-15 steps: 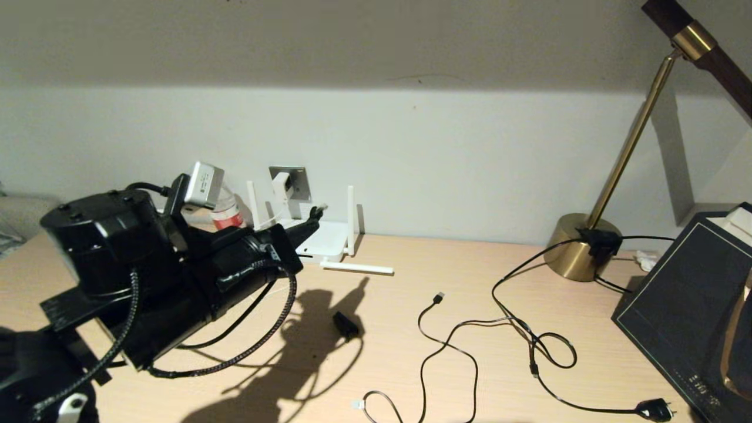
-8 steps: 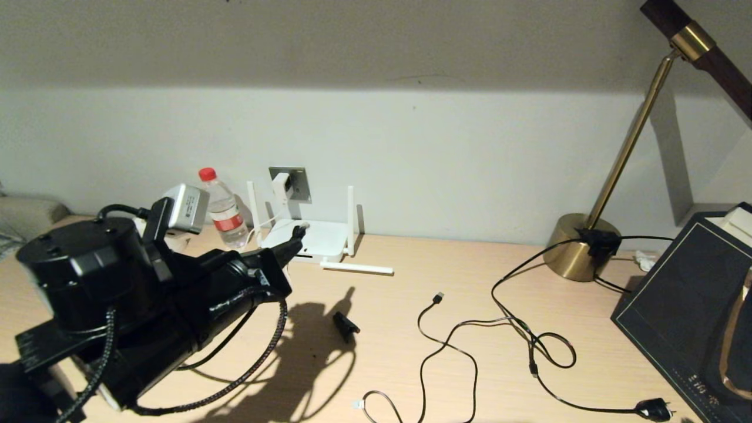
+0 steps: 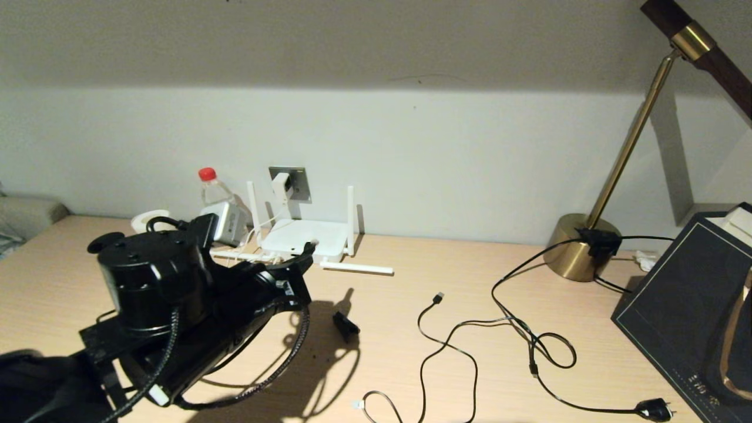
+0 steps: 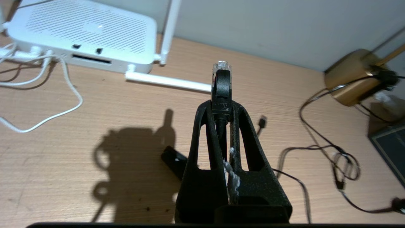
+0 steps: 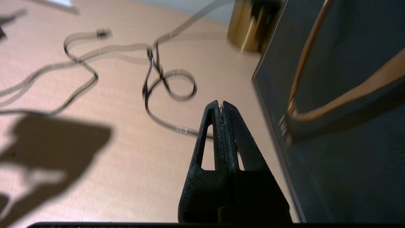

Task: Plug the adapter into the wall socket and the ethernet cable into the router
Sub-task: Align cable and router interface

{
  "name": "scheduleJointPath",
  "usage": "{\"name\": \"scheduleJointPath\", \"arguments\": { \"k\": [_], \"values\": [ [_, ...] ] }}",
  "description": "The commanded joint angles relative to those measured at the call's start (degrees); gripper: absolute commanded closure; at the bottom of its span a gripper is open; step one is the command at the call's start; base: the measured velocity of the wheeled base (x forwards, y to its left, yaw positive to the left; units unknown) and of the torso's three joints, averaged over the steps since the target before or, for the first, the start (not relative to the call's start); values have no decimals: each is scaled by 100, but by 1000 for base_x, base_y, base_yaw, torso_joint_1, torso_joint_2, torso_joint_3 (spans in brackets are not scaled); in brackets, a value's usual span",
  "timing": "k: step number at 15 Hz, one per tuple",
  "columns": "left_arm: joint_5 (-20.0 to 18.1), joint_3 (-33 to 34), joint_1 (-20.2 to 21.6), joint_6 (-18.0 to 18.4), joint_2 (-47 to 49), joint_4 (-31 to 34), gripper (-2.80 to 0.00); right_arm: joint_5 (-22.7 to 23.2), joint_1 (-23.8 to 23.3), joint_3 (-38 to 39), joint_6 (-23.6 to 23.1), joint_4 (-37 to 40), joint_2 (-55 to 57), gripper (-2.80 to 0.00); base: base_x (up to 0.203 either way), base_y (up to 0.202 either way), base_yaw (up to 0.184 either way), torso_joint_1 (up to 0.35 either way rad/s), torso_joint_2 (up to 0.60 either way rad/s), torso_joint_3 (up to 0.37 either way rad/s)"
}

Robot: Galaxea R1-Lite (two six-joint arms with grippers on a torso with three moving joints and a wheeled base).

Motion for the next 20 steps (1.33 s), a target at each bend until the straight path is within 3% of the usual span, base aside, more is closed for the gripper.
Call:
{"name": "scheduleJointPath", "arguments": {
  "k": [1, 4, 7, 9, 13, 16, 20],
  "values": [
    [61, 82, 1, 5, 358, -197, 0, -40, -5, 206, -51, -10, -821, 0, 0, 0, 0, 0, 0, 0],
    [530, 337, 26, 159, 673, -542, 0, -142, -24, 205, 584, -29, -796, 0, 0, 0, 0, 0, 0, 0],
    [609, 465, 159, 216, 696, -624, 0, -145, -25, 205, 597, -29, -795, 0, 0, 0, 0, 0, 0, 0],
    [411, 481, 316, 302, 740, -661, 0, -145, -25, 205, 597, -29, -795, 0, 0, 0, 0, 0, 0, 0],
    [-204, 244, 1251, 635, 989, -611, 0, -145, -25, 205, 597, -29, -795, 0, 0, 0, 0, 0, 0, 0],
    [-291, -35, 1645, 884, 1456, -652, 0, -145, -25, 205, 597, -29, -795, 0, 0, 0, 0, 0, 0, 0],
    [-360, -718, 1839, 996, 2409, -707, 0, -145, -25, 205, 597, -29, -795, 0, 0, 0, 0, 0, 0, 0]
  ]
}}
